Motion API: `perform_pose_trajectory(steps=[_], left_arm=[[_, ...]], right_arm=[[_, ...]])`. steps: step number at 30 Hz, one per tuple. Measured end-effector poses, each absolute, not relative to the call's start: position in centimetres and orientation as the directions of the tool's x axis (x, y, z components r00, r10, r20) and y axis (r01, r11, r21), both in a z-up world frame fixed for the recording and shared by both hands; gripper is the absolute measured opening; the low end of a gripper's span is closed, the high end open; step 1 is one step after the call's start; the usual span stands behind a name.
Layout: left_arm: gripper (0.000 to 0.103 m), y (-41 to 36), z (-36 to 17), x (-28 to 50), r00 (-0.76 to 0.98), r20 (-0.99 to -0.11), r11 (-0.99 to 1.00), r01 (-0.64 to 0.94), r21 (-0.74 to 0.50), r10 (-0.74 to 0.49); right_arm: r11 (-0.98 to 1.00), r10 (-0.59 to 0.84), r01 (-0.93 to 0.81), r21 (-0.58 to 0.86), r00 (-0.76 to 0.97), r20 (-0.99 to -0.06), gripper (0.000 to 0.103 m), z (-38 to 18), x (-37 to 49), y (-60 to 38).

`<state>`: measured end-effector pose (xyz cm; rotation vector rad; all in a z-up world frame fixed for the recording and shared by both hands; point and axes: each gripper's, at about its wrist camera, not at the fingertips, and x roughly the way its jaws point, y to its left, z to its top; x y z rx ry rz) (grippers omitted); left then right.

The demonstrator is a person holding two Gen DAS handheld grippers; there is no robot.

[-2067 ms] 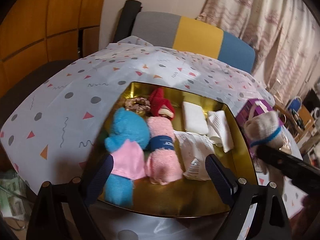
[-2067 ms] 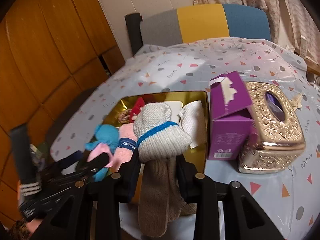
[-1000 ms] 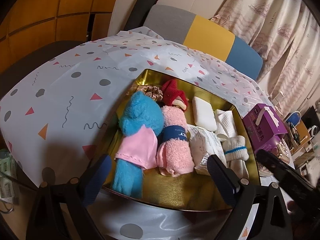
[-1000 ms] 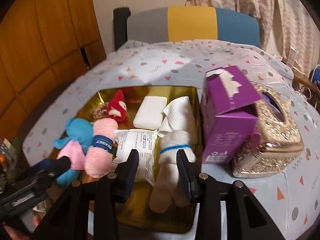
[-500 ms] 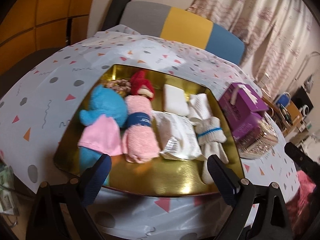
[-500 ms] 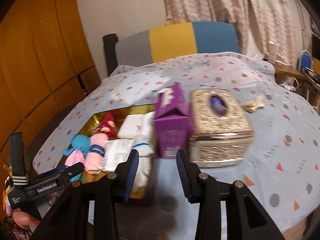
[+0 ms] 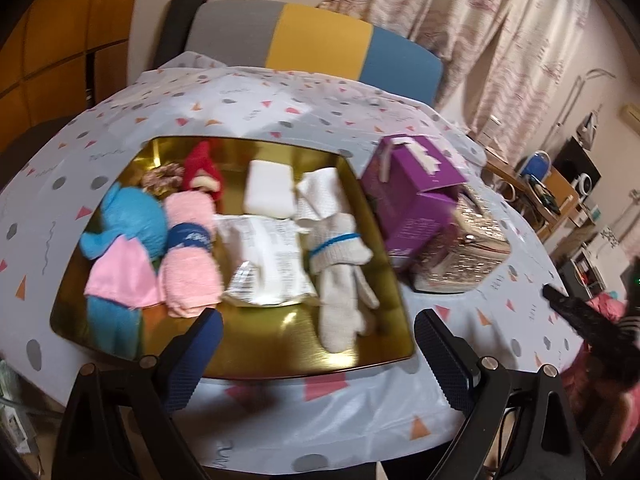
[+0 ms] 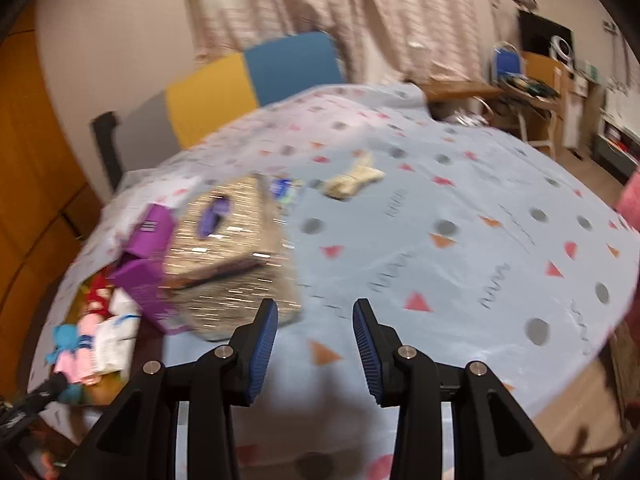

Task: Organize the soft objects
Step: 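Move the right tool to the beige cloth and grasp it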

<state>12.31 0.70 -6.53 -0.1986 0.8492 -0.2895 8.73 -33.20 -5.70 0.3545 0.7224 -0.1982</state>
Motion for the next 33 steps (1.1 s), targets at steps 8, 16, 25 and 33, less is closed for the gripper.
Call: perform_pose_trajectory(steps=[8,16,25,33], left_arm=[[0.099,-3.1,-4.7,12.6,0.604,-0.697,0.923,0.251,-0.293,-0.386],[0.1,-6.2,-3.5,13.7,0.578,-0.707,0.912,0.296,-0.285,-0.408],[0.1,-8.0,-2.5,15.2,0.567,-0.712,0.907,0.326,-0.268,-0.414],[0.1,-8.4,-0.8,16.6,0.576,-0.695,0.901,0.332,-0.281,-0.429]], right_arm=[[0.893,-0.092,0.386,0.232,0.661,-0.745,0.039,-9.2,9.8,-37.9],[0.893,-0.088,0.385,0.231,0.655,-0.751,0.039,-9.7,12.3,-39.9],[0.913,-0.055,0.34,0.225,0.65,-0.758,0.043,-10.0,17.1,-41.1],[0.857,0.082,0.344,0.383,0.644,-0.761,0.06,-11.2,25.0,-44.7]])
